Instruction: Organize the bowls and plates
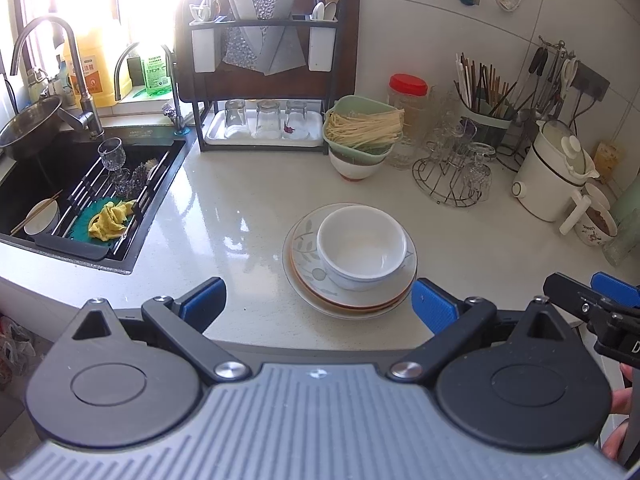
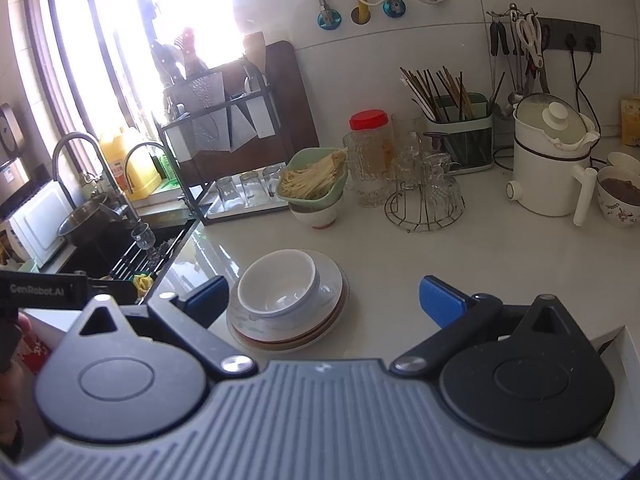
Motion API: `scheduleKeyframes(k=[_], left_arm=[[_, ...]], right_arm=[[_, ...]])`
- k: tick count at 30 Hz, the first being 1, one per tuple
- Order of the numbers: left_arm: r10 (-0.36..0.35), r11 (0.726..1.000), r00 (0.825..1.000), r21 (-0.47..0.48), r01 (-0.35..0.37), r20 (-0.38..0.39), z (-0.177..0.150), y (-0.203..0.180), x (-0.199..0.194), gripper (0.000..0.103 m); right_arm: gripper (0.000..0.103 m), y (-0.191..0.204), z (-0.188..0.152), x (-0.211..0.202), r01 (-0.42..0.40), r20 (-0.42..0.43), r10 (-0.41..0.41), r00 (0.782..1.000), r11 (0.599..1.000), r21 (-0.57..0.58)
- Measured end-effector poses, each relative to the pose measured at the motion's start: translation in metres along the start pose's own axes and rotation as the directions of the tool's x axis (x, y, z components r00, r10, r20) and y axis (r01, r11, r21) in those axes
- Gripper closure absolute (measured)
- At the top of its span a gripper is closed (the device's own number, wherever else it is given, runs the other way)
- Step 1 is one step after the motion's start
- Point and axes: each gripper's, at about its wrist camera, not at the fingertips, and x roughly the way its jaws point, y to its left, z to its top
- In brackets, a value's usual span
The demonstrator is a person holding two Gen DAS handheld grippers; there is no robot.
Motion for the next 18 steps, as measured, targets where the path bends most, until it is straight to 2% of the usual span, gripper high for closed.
scheduleKeyframes(k=[18], left_arm=[[-0.009,1.000,1.000,-0.001,0.009,-0.001,-0.0014,-0.0003,-0.0031,0.002]], right_arm=[[0.000,0.0001,-0.0010,-0.0017,0.001,0.002,-0.001,1.000,1.000,0.001]])
